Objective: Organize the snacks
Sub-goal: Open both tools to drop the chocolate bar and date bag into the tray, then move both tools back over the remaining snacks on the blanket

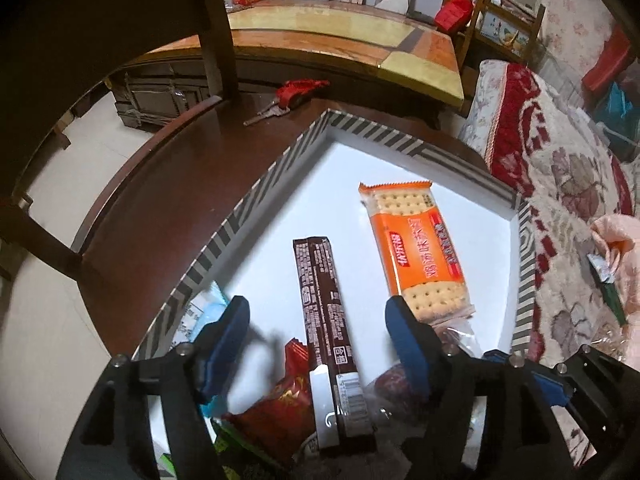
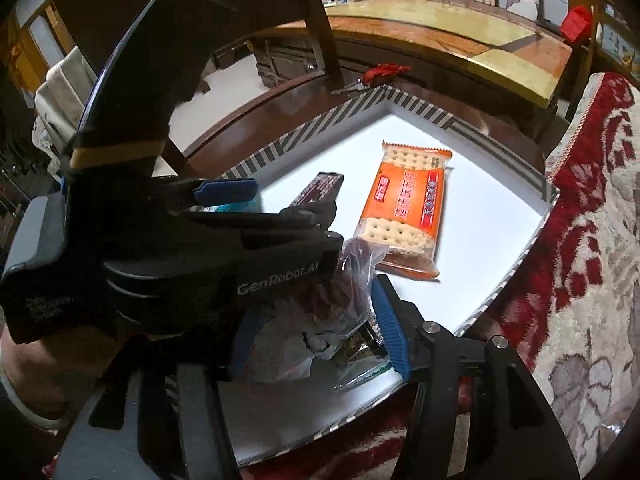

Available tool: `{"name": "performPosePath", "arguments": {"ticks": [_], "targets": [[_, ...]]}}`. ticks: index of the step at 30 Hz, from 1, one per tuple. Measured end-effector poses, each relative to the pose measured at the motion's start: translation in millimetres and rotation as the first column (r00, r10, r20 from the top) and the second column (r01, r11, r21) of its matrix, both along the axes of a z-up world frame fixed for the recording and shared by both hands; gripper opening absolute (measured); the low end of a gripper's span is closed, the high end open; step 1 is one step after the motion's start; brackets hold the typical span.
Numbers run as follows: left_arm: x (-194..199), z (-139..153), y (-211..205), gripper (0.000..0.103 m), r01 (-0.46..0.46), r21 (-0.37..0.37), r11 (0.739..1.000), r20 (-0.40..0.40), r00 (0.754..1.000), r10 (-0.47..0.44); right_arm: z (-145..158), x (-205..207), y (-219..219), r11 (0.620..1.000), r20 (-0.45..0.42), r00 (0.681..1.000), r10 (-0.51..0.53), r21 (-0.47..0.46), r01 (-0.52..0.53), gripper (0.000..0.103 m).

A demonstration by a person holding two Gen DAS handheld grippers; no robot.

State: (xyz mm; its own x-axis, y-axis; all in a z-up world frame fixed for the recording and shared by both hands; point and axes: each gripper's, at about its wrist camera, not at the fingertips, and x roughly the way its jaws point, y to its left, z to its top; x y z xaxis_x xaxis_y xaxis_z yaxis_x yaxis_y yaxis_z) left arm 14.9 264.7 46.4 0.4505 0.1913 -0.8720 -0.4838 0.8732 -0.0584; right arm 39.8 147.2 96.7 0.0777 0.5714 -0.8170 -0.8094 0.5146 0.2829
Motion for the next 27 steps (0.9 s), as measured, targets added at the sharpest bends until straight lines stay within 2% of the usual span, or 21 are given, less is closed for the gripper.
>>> {"name": "performPosePath", "arguments": {"ticks": [6,12,20,27], "targets": [[-10.6,15.6,-1.6,0.084,-0.009,-0.003,1.000,0.035,0.999,0.009,12.1,-0.8,-14.7,0.999,0.003,1.000,-0.022,0.040,0.022,0.055],[-20.3,32.3,-18.4,0.088,0.010,0.004,1.000,0.079,0.997,-0.010,25.1,-4.9,-36.1,0.996,0.023,0.998,-0.051,0.069,0.049,0.055],[-22.2,45.3,-60.6,0.092,0.089,-0.010,0.996,0.114,0.990,-0.087,30.3,-6.9,-77.0,0.992,0.023,0.994,-0.104,0.081,0.102,0.056],[-13.5,46.5,-107.1,0.093,0.182,-0.023,0.983,0.108,0.978,-0.178,24.4,-3.4,-130.3,0.980,0.011,0.982,-0.186,0.071,0.185,0.056]]}}
